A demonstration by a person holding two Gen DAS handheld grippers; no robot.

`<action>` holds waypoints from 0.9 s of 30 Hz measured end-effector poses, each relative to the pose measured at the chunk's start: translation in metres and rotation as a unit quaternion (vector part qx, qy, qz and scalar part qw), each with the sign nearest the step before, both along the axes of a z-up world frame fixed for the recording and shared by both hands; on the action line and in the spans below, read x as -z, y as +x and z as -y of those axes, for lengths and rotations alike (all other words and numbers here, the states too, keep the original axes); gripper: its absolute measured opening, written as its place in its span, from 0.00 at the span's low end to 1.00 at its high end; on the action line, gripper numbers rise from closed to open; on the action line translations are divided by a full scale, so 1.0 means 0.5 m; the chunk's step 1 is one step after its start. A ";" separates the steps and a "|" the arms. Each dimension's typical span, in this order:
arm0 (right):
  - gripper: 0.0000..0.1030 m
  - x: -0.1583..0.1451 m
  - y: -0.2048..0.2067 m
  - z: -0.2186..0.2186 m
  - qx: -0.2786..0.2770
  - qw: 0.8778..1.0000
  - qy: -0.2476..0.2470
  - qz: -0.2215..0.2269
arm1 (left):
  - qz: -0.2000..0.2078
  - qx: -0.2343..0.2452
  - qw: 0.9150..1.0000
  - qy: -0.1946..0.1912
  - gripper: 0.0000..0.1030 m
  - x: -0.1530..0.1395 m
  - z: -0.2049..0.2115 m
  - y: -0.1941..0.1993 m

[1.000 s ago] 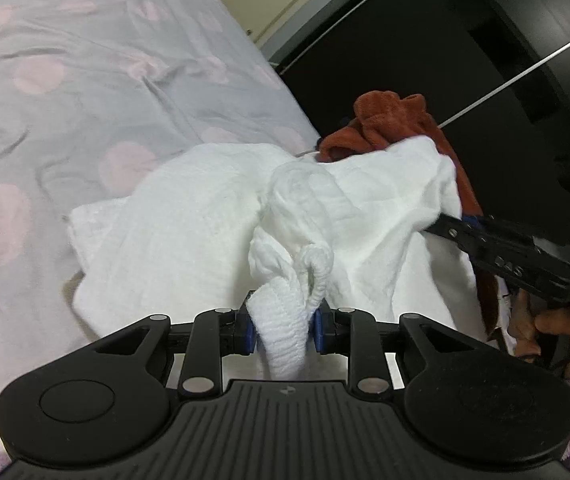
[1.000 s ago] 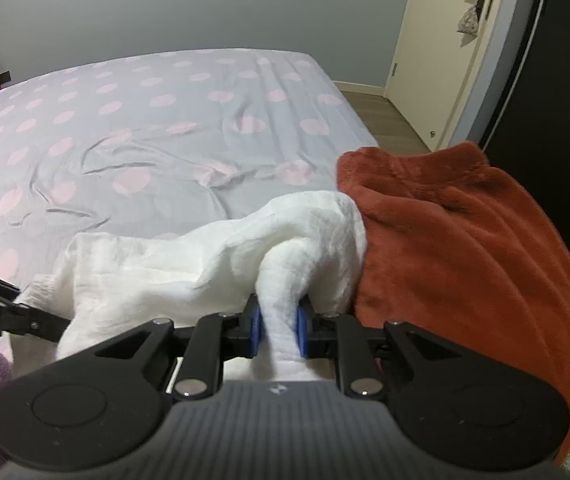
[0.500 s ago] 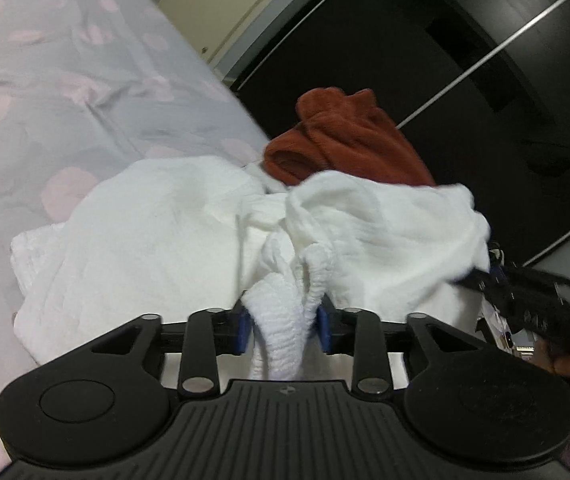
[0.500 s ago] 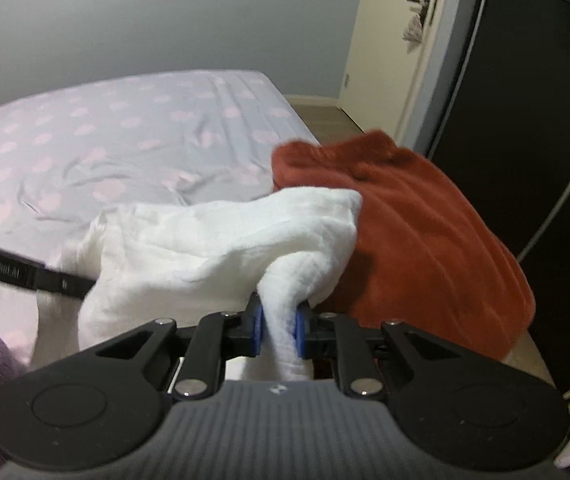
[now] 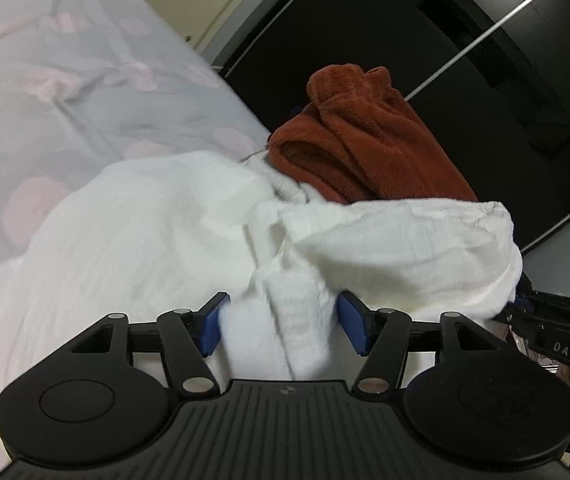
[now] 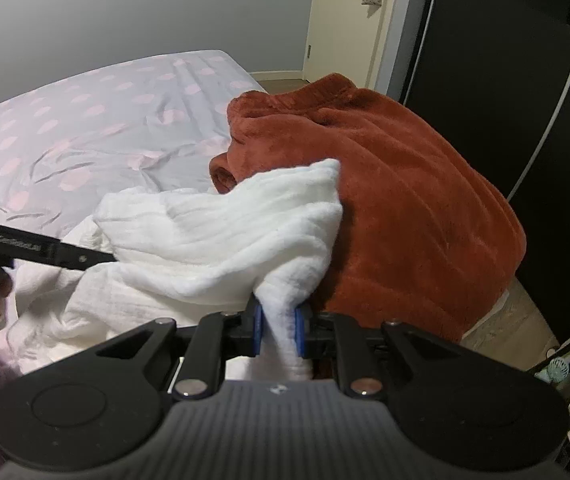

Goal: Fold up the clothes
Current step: 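Carry the held trousers with both grippers toward the red blanket stack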

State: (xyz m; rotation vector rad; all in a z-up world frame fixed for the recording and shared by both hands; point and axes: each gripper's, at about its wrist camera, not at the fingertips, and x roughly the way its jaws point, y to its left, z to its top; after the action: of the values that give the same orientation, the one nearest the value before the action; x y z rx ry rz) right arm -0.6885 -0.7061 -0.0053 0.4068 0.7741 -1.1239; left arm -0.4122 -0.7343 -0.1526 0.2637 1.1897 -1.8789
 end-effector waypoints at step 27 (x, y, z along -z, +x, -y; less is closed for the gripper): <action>0.17 -0.016 0.015 -0.014 0.002 1.000 -0.013 0.014 | 0.054 0.010 0.997 -0.051 0.18 -0.100 -0.008 -0.025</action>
State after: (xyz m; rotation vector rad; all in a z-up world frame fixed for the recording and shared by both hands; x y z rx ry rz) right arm -0.6810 -0.6991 0.0029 0.4015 0.7336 -1.1289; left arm -0.4248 -0.7301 -0.1027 0.3184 1.0199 -1.9111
